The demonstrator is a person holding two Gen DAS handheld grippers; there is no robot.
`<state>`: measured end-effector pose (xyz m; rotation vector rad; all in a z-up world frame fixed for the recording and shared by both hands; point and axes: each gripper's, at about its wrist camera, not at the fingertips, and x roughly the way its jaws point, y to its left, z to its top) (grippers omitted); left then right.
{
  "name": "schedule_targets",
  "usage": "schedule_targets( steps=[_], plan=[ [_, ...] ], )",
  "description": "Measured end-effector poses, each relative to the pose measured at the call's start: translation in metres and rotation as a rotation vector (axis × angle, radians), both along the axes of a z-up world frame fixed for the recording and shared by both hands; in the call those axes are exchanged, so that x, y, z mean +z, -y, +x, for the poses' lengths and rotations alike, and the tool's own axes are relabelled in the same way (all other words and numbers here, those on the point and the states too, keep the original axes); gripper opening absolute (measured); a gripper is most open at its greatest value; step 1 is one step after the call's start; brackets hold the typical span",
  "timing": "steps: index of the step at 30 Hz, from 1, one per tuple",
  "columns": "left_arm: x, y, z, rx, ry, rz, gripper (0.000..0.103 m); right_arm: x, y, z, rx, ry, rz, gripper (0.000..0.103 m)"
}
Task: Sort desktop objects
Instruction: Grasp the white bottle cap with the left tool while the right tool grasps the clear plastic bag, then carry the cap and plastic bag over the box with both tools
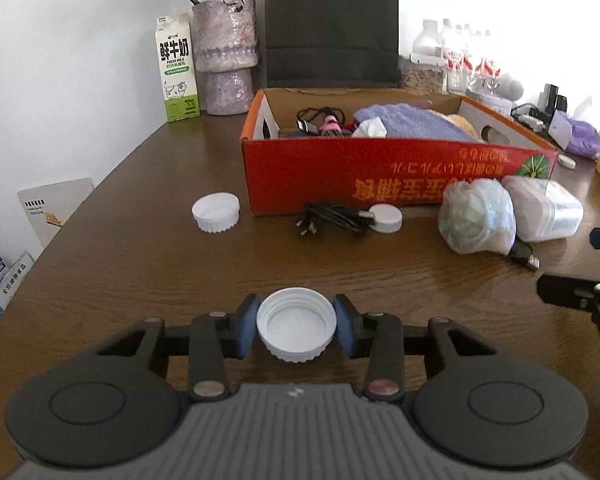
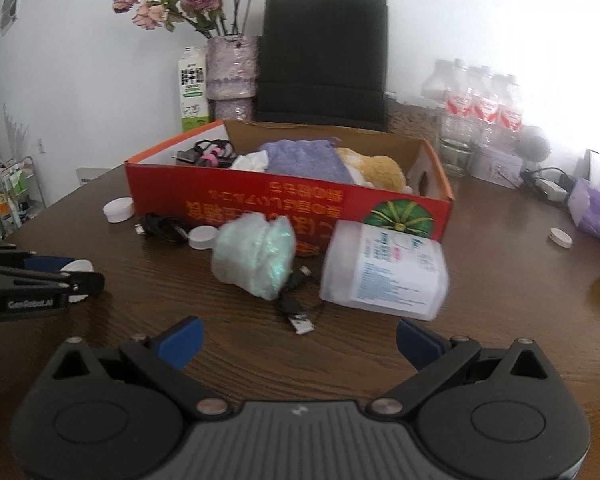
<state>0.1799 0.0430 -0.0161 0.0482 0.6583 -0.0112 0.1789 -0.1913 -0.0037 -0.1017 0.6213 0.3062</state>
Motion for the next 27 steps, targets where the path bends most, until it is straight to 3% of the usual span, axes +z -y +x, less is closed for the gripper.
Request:
schedule_targets(
  steps=[12, 19, 24, 27],
  plan=[
    [0.023, -0.016, 0.012, 0.030, 0.077, -0.040, 0.041, 0.016, -0.044, 0.038, 0.061, 0.036, -0.016, 0.101],
    [0.023, -0.020, 0.016, 0.035, 0.081, -0.063, 0.041, 0.001, -0.057, 0.060, 0.023, -0.004, -0.025, 0.089],
    [0.021, -0.021, 0.017, 0.036, 0.079, -0.067, 0.041, -0.003, -0.058, 0.063, 0.006, 0.002, -0.021, 0.088],
    [0.021, -0.021, 0.018, 0.039, 0.078, -0.066, 0.041, -0.004, -0.058, 0.065, 0.007, -0.007, -0.017, 0.077]
  ],
)
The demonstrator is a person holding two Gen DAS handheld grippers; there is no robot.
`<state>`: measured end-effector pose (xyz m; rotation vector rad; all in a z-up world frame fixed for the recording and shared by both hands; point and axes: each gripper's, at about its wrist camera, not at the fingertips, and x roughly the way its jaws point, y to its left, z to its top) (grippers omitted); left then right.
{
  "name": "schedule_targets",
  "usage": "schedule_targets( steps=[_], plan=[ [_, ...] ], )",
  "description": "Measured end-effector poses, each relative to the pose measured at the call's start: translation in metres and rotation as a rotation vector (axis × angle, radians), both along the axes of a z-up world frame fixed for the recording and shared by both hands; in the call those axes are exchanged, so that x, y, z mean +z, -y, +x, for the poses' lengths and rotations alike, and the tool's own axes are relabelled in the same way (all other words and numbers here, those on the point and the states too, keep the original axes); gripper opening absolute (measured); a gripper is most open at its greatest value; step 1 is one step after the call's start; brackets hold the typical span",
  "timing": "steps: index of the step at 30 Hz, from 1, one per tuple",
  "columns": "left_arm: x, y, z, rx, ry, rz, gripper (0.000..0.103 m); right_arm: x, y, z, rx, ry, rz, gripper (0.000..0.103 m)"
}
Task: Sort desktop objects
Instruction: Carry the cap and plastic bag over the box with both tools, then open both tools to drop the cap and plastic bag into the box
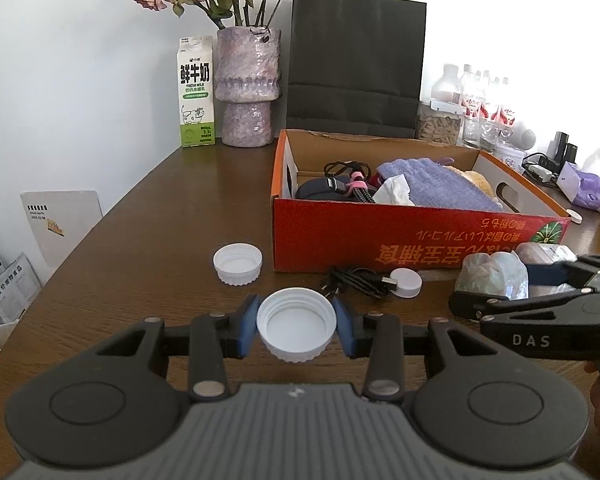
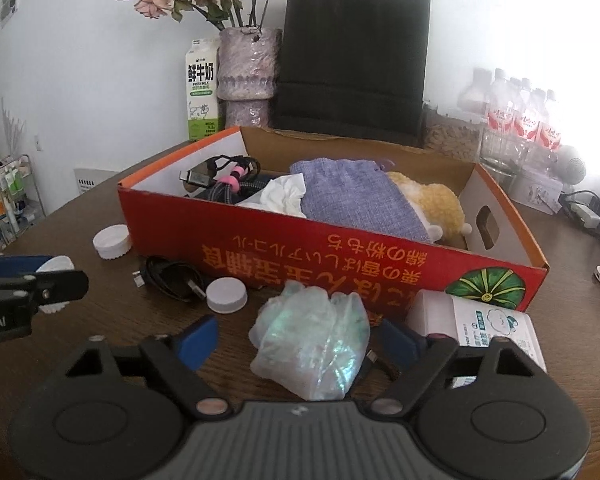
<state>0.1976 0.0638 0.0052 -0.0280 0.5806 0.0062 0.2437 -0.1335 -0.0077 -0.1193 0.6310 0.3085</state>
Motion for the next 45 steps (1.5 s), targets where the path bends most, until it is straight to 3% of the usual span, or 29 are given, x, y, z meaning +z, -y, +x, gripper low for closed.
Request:
schedule_targets(
  steps=[2, 5, 10, 17, 28, 37, 45],
  plan=[
    [0.000, 0.000, 0.000, 0.002, 0.000, 0.000, 0.041, -0.002, -0.001, 0.001, 0.008, -0.016, -0.004, 0.046],
    [0.000, 0.000, -0.001, 0.003, 0.003, -0.001, 0.041, -0.002, 0.000, -0.002, 0.018, -0.021, 0.002, 0.044],
    [0.007, 0.006, -0.001, -0.003, 0.022, -0.003, 0.041, 0.013, 0.005, -0.011, 0.031, 0.025, 0.041, 0.042],
    [0.039, 0.024, 0.011, -0.026, 0.106, 0.012, 0.041, 0.054, 0.026, -0.014, 0.018, 0.138, 0.088, 0.043],
    [0.082, 0.068, 0.064, -0.055, 0.206, 0.002, 0.041, 0.087, 0.062, 0.028, -0.083, 0.237, 0.122, 0.043],
    [0.057, 0.086, 0.123, -0.042, 0.133, -0.016, 0.041, 0.061, 0.076, 0.073, -0.116, 0.208, 0.093, 0.043],
    [0.029, 0.091, 0.145, -0.056, 0.129, 0.052, 0.041, 0.038, 0.081, 0.097, -0.104, 0.152, 0.070, 0.043]
  ],
)
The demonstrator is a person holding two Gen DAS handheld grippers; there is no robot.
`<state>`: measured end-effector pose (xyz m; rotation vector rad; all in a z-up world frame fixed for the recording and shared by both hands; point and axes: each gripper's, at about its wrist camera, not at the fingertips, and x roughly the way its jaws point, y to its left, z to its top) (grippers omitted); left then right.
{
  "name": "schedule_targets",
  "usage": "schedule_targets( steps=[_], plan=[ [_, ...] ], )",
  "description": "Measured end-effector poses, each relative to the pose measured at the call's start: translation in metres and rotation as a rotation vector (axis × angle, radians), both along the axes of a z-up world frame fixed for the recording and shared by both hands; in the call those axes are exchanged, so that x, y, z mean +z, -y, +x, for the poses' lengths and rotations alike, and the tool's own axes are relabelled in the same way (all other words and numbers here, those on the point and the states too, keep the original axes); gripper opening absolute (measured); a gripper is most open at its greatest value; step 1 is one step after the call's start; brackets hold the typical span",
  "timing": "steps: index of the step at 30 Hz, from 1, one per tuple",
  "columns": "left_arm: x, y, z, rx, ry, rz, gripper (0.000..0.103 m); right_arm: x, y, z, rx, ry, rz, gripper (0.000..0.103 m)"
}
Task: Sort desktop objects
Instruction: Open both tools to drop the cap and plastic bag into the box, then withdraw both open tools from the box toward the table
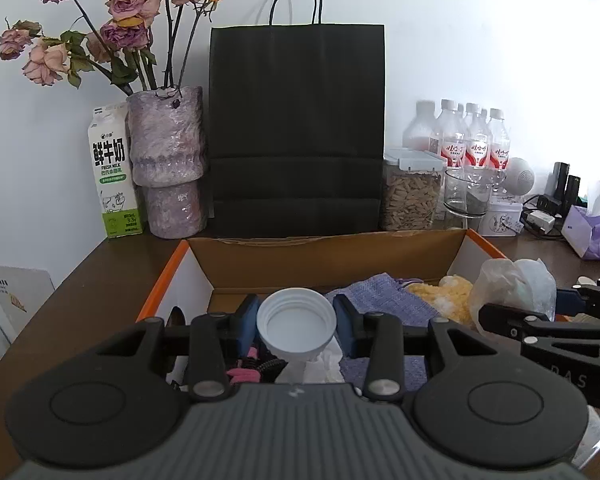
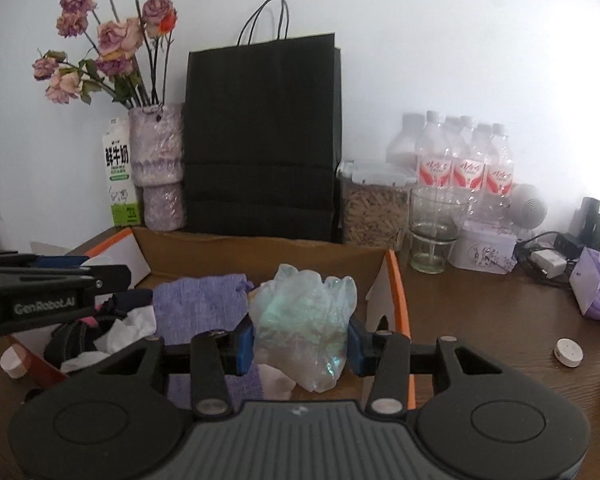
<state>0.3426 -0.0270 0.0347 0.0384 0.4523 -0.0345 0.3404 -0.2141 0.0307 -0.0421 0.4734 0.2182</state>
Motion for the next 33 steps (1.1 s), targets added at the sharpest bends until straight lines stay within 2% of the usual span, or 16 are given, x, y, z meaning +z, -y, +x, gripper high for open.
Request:
schedule_targets(
  steps=[6, 9, 11, 12, 13, 14, 16, 17, 21, 33],
  plan=[
    [-0.005, 0.005, 0.001, 0.000, -0.001, 0.045, 0.041, -0.006, -0.004, 0.002, 0.007, -0.015, -0.018, 0.044],
    [-0.008, 0.009, 0.000, 0.000, 0.014, 0.072, 0.042, -0.009, -0.006, 0.002, 0.008, -0.030, -0.036, 0.050],
    [-0.010, 0.013, 0.001, 0.020, 0.024, 0.116, 0.052, -0.010, -0.008, 0.001, 0.012, -0.035, -0.046, 0.056],
    [-0.010, 0.014, 0.001, 0.034, 0.023, 0.134, 0.061, -0.011, -0.009, 0.000, 0.015, -0.035, -0.050, 0.058],
    [-0.008, 0.014, 0.001, 0.048, 0.025, 0.144, 0.070, -0.010, -0.009, -0.001, 0.016, -0.033, -0.052, 0.066],
    [-0.005, 0.014, -0.002, 0.054, 0.040, 0.145, 0.075, -0.010, -0.009, -0.002, 0.015, -0.028, -0.054, 0.077],
    [0.001, 0.012, -0.007, 0.055, 0.071, 0.137, 0.097, -0.007, -0.010, -0.005, 0.002, -0.009, -0.064, 0.087],
    [0.004, 0.011, -0.009, 0.058, 0.080, 0.136, 0.102, -0.006, -0.010, -0.006, -0.002, 0.003, -0.070, 0.088],
    [0.011, 0.013, -0.013, 0.079, 0.079, 0.139, 0.103, 0.001, -0.010, -0.010, -0.010, 0.028, -0.067, 0.103],
    [0.011, 0.010, -0.011, 0.080, 0.041, 0.109, 0.103, 0.004, -0.007, -0.010, -0.020, 0.014, -0.054, 0.103]
  ],
)
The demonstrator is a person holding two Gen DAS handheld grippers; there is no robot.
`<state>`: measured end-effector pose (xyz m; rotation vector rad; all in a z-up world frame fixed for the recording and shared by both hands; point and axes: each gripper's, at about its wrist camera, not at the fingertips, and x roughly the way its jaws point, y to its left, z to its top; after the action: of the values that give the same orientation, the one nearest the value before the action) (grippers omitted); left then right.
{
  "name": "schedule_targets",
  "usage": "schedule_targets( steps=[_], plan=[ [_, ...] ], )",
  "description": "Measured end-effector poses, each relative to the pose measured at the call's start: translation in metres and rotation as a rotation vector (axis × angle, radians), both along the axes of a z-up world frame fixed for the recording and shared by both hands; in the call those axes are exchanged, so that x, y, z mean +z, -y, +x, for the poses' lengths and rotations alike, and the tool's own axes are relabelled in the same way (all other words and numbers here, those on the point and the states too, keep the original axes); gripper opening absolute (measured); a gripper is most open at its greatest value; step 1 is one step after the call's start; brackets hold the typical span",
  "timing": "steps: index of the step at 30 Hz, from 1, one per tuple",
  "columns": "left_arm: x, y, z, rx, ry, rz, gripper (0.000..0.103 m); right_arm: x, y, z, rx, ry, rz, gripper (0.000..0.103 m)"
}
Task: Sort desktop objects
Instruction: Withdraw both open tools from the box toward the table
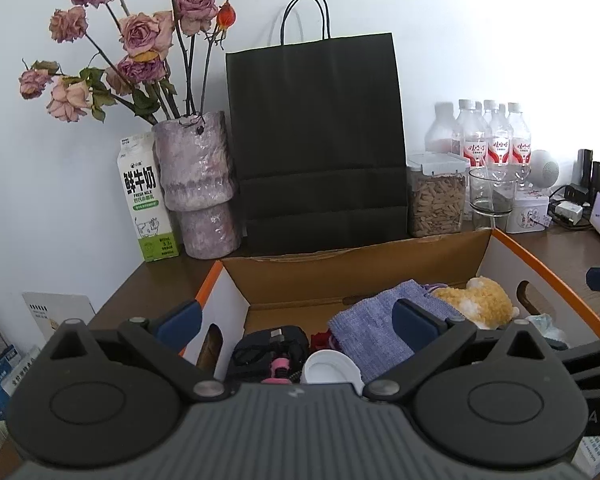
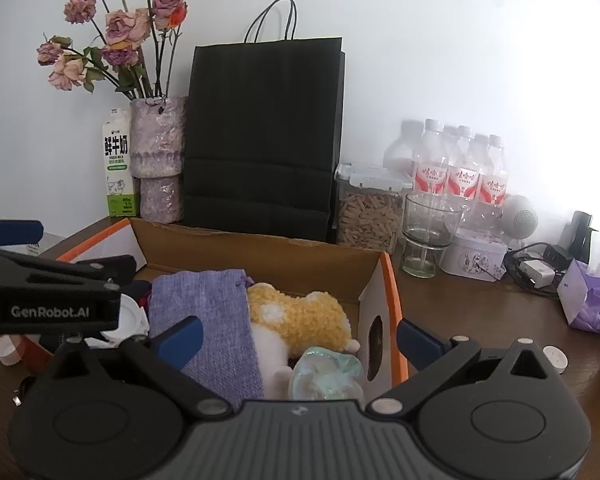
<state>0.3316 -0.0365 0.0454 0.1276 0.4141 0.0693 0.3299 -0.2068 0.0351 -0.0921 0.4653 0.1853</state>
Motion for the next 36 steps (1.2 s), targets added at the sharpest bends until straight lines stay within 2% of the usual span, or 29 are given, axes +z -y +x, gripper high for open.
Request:
schedule_targets(
  steps=[7, 15, 24, 29, 36],
  plan=[
    [0.009, -0.006, -0.011, 0.003, 0.012, -0.041, 0.103, 0.007, 0.000, -0.006, 0.009, 0.009, 0.010, 0.103],
    [0.026, -0.018, -0.033, 0.024, 0.022, -0.091, 0.103, 0.029, -0.001, -0.029, 0.026, 0.069, 0.025, 0.103],
    [0.044, -0.042, -0.073, 0.048, 0.050, -0.124, 0.103, 0.046, 0.006, -0.064, 0.036, 0.099, 0.010, 0.103],
    [0.038, -0.054, -0.096, 0.064, 0.038, -0.110, 0.103, 0.040, 0.016, -0.082, 0.028, 0.072, -0.003, 0.103],
    [0.014, -0.078, -0.112, 0.122, -0.029, -0.106, 0.103, 0.007, 0.025, -0.093, -0.001, -0.037, -0.016, 0.103]
  ],
)
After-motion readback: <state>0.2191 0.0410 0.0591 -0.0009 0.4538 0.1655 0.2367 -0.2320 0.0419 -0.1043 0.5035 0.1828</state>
